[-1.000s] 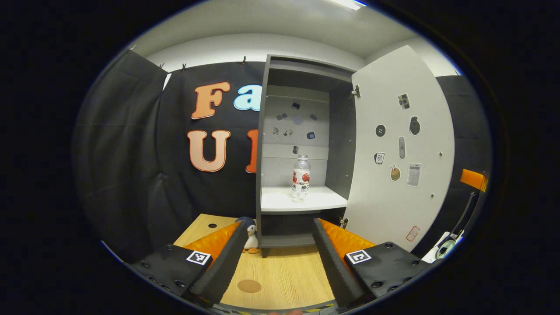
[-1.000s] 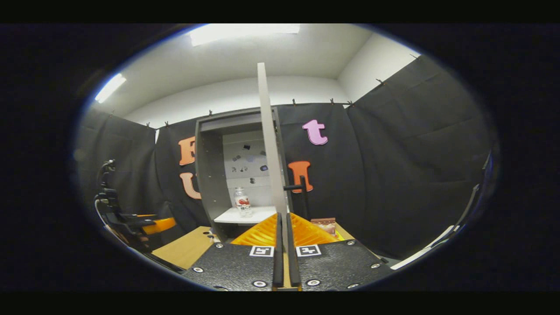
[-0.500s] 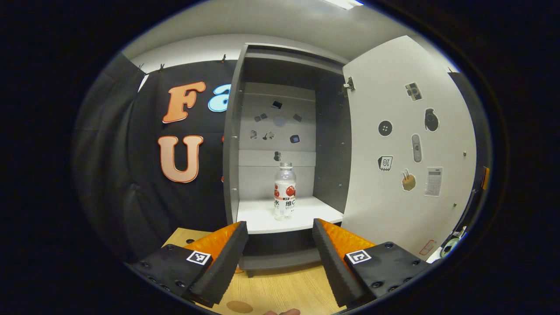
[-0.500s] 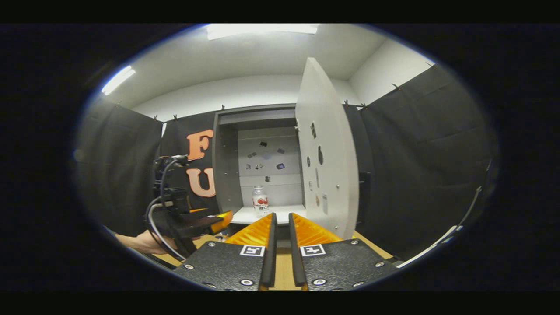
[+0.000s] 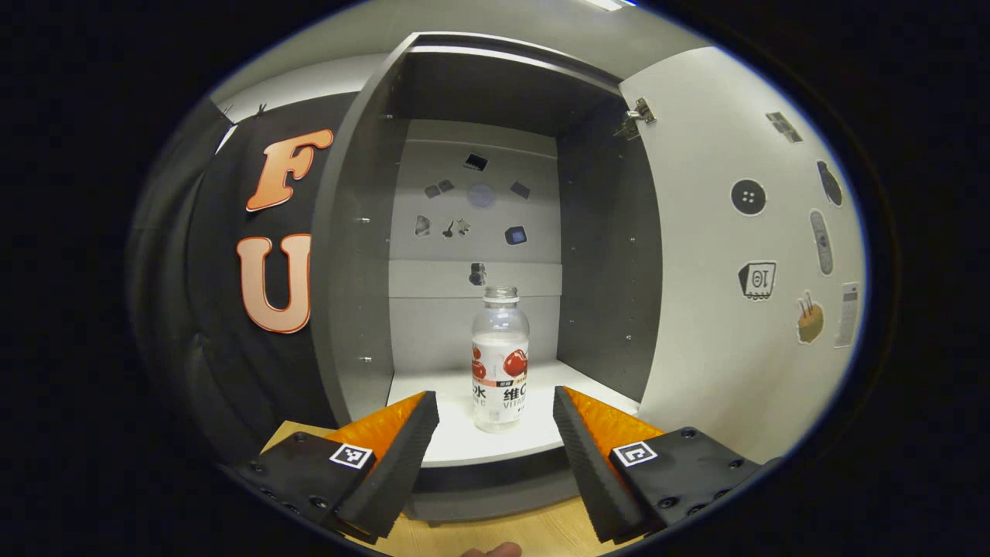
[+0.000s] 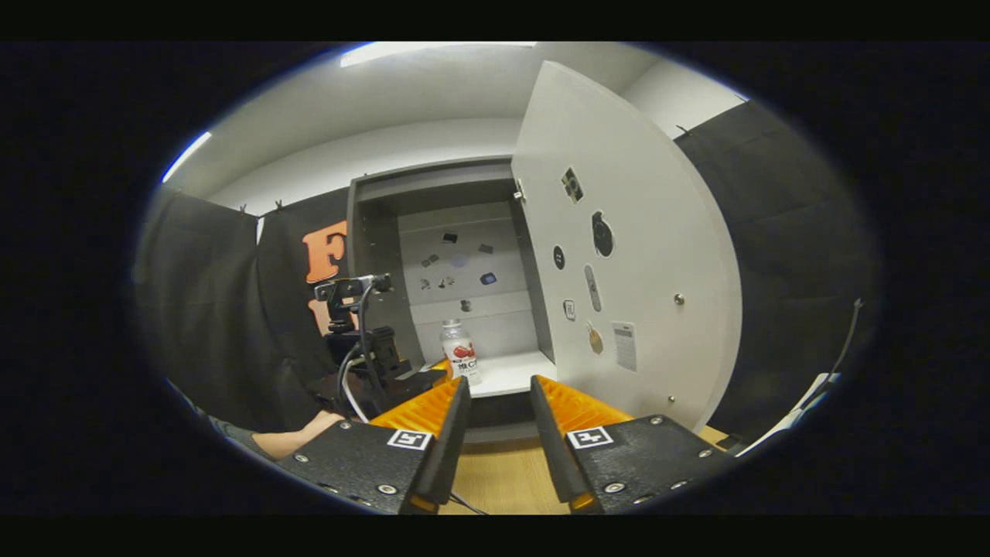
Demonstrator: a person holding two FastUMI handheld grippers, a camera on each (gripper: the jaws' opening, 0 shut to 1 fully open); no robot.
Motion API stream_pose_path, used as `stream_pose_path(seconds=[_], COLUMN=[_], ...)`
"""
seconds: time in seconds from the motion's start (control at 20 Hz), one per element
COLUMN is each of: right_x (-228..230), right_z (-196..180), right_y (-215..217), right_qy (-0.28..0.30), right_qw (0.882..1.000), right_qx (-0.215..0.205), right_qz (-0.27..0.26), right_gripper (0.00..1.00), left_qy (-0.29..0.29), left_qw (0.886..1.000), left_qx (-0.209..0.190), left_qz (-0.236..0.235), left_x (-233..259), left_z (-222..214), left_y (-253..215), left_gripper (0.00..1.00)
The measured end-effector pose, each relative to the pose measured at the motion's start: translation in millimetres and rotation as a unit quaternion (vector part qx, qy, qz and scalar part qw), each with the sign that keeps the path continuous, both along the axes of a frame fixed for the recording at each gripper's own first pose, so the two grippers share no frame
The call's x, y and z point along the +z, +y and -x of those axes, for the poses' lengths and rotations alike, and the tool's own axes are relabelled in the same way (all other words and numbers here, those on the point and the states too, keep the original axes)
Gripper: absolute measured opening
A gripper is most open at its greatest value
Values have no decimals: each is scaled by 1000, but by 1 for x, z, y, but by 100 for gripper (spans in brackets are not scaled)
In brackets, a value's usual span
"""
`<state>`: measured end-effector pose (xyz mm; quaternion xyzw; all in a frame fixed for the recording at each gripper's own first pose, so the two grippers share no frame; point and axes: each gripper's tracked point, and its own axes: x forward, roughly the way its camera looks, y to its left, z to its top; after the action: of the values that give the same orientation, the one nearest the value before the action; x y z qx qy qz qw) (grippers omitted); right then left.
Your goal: Open the cabinet door with the right hand, grasp the bottle in the cabinet with the left hand and place it on the coaster, then close the cabinet door with the right hand.
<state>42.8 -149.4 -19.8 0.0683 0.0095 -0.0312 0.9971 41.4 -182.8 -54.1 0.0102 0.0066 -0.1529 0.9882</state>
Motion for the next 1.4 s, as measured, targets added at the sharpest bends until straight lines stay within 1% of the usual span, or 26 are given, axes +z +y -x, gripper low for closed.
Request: stream_pose_path(seconds=[0.05, 0.2, 0.25, 0.3, 0.35, 0.4, 0.5, 0.75, 0.8, 0.85, 0.9, 0.95, 1.0, 1.1, 1.2, 1.35, 1.4], right_x=[-2, -9, -10, -11, -13, -15, -18, -27, -30, -33, -35, -37, -38, -39, -36, -33, -33], right_z=[-4, -20, -24, -27, -31, -35, -39, -50, -50, -49, -50, -49, -49, -49, -46, -35, -30], right_y=[-1, -11, -12, -11, -10, -11, -13, -10, -11, -11, -11, -11, -12, -12, -12, -8, -8], right_qy=[2, 14, 16, 18, 21, 24, 32, 52, 57, 62, 66, 69, 72, 75, 67, 58, 57], right_qw=[1000, 999, 999, 999, 999, 999, 998, 997, 997, 997, 996, 996, 996, 995, 996, 997, 997], right_qx=[-5, -28, -30, -31, -32, -33, -42, -50, -53, -54, -55, -56, -57, -57, -57, -51, -47], right_qz=[-1, -9, -18, -28, -35, -37, -27, -10, -10, -12, -13, -14, -14, -11, -6, -6, -8], right_gripper=[52, 54, 55, 55, 55, 55, 55, 55, 55, 55, 55, 55, 55, 55, 55, 55, 55], left_qy=[-1, -9, -9, -10, -11, -12, -10, -3, -1, 0, 0, -1, 1, 3, 1, -15, -18], left_qw=[1000, 1000, 1000, 1000, 1000, 1000, 1000, 1000, 1000, 1000, 1000, 1000, 1000, 1000, 1000, 999, 1000], left_qx=[-2, -10, -14, -15, -15, -14, -17, -20, -22, -23, -25, -22, -24, -24, -26, -28, -23], left_qz=[-1, -9, -10, -12, -13, -13, -10, -15, -15, -15, -14, -11, -13, -9, -6, -3, -5], left_x=[0, 0, 0, -1, 0, 0, -1, -5, -6, -7, -6, -4, -6, -6, -4, 5, 8], left_z=[-3, -15, -18, -21, -24, -27, -32, -36, -36, -37, -37, -36, -36, -34, -26, -5, 2], left_y=[-2, -5, -7, -8, -8, -8, -11, -14, -15, -15, -15, -15, -16, -14, -9, 3, 9], left_gripper=[97, 97, 94, 97, 94, 97, 97, 97, 99, 97, 97, 94, 85, 84, 83, 84, 84])
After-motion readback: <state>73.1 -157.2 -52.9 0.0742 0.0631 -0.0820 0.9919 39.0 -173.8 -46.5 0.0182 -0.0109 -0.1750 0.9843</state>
